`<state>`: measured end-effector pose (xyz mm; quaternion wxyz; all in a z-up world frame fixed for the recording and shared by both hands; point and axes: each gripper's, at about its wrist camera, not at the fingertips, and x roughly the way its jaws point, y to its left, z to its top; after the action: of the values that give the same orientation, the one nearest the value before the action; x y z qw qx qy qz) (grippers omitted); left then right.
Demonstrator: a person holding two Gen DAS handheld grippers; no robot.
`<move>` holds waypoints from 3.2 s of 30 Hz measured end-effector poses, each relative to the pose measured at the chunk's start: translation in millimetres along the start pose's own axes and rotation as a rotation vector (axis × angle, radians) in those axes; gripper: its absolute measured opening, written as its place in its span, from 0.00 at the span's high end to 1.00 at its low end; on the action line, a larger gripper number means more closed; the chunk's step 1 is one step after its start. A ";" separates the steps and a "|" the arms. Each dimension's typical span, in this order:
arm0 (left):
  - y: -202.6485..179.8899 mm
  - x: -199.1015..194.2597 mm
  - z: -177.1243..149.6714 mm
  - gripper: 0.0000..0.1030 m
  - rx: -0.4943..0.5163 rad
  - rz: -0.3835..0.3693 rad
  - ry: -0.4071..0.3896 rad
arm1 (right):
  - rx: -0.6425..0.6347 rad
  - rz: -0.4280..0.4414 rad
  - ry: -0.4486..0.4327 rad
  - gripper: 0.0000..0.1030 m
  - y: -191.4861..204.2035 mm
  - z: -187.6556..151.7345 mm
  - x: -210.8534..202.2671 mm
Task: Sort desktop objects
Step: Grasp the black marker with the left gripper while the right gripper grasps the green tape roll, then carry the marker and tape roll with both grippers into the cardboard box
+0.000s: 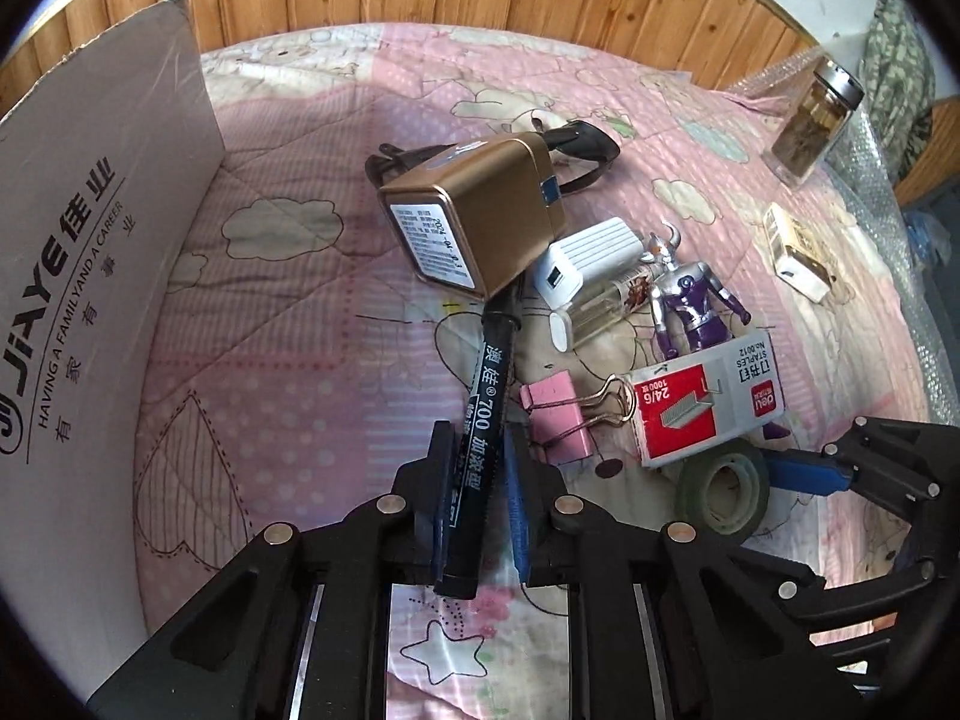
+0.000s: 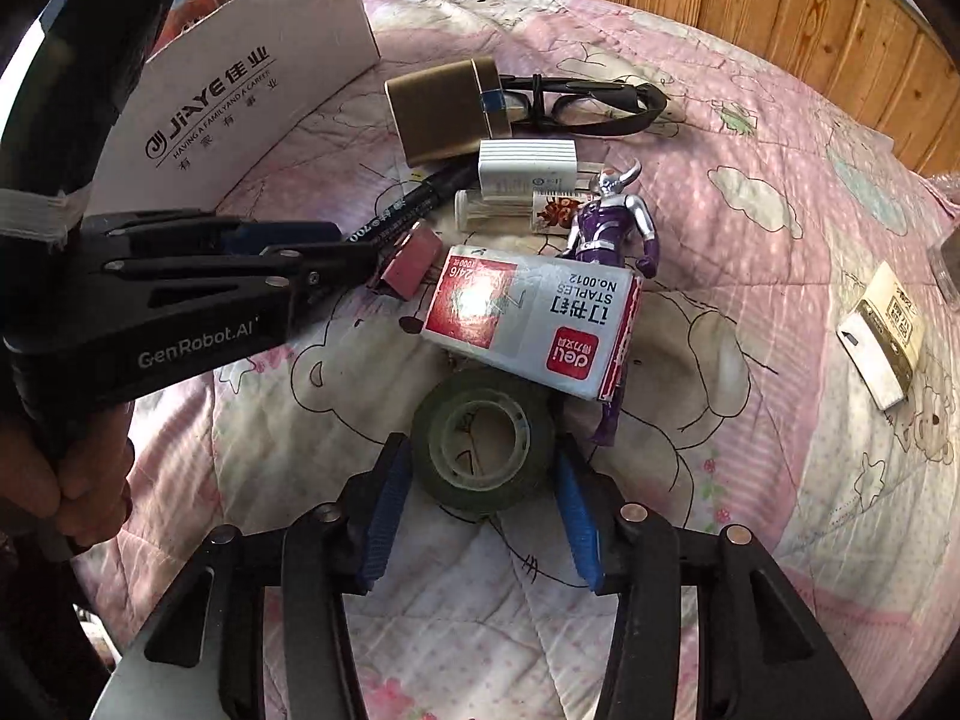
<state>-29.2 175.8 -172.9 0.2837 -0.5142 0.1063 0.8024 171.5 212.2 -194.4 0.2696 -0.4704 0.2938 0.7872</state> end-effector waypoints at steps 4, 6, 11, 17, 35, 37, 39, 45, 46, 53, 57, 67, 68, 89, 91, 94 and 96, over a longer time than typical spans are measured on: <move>-1.1 -3.2 -0.9 0.87 -0.009 -0.015 0.011 | 0.037 0.037 0.001 0.53 -7.1 -2.0 -3.8; -1.3 -7.2 -0.7 0.87 -0.024 -0.023 0.019 | 0.061 0.063 -0.004 0.53 -9.7 -2.1 -10.0; 4.0 -25.4 -4.8 0.87 -0.069 -0.049 0.025 | 0.092 0.109 -0.036 0.53 -7.8 -0.9 -34.4; 2.4 -54.8 -8.4 0.87 -0.062 -0.047 -0.007 | 0.097 0.111 -0.079 0.53 3.3 11.2 -60.6; 24.6 -138.7 -10.9 0.87 -0.093 -0.050 -0.142 | 0.073 0.092 -0.209 0.53 60.9 39.1 -112.6; 28.6 -146.7 -9.6 0.87 -0.094 -0.045 -0.160 | 0.072 0.092 -0.220 0.53 66.2 41.7 -116.4; 32.0 -156.1 -8.6 0.87 -0.093 -0.045 -0.178 | 0.069 0.090 -0.232 0.53 71.5 44.2 -119.9; 45.7 -177.6 -6.6 0.87 -0.095 -0.044 -0.218 | 0.057 0.093 -0.266 0.53 87.8 52.4 -129.5; 48.5 -179.8 -6.7 0.87 -0.098 -0.042 -0.221 | 0.056 0.093 -0.271 0.53 90.1 53.8 -130.6; 66.0 -195.0 -2.5 0.87 -0.106 -0.028 -0.244 | 0.053 0.095 -0.305 0.53 101.6 64.4 -138.6; 73.9 -207.9 3.9 0.87 -0.107 -0.024 -0.269 | 0.047 0.101 -0.321 0.53 109.7 71.0 -141.9; 106.7 -216.9 10.2 0.87 -0.133 -0.011 -0.273 | 0.027 0.099 -0.342 0.53 127.6 82.9 -143.0; 109.1 -217.4 11.5 0.87 -0.134 -0.008 -0.275 | 0.025 0.099 -0.346 0.53 129.4 84.2 -143.5; 173.5 -190.8 43.1 0.87 -0.240 0.018 -0.263 | -0.012 0.083 -0.377 0.53 156.8 110.1 -135.6; 177.6 -187.9 45.2 0.87 -0.248 0.019 -0.260 | -0.016 0.082 -0.380 0.53 159.1 112.2 -134.4; 182.5 -182.6 49.5 0.87 -0.257 0.020 -0.252 | -0.018 0.080 -0.378 0.53 161.5 116.4 -131.4; 186.1 -178.5 52.4 0.87 -0.264 0.021 -0.246 | -0.016 0.077 -0.378 0.53 162.9 118.9 -129.7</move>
<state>-118.9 -13.7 -13.9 0.2161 -0.4436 -0.0303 0.8692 41.5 167.1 2.0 0.2858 -0.3045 0.2495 0.8737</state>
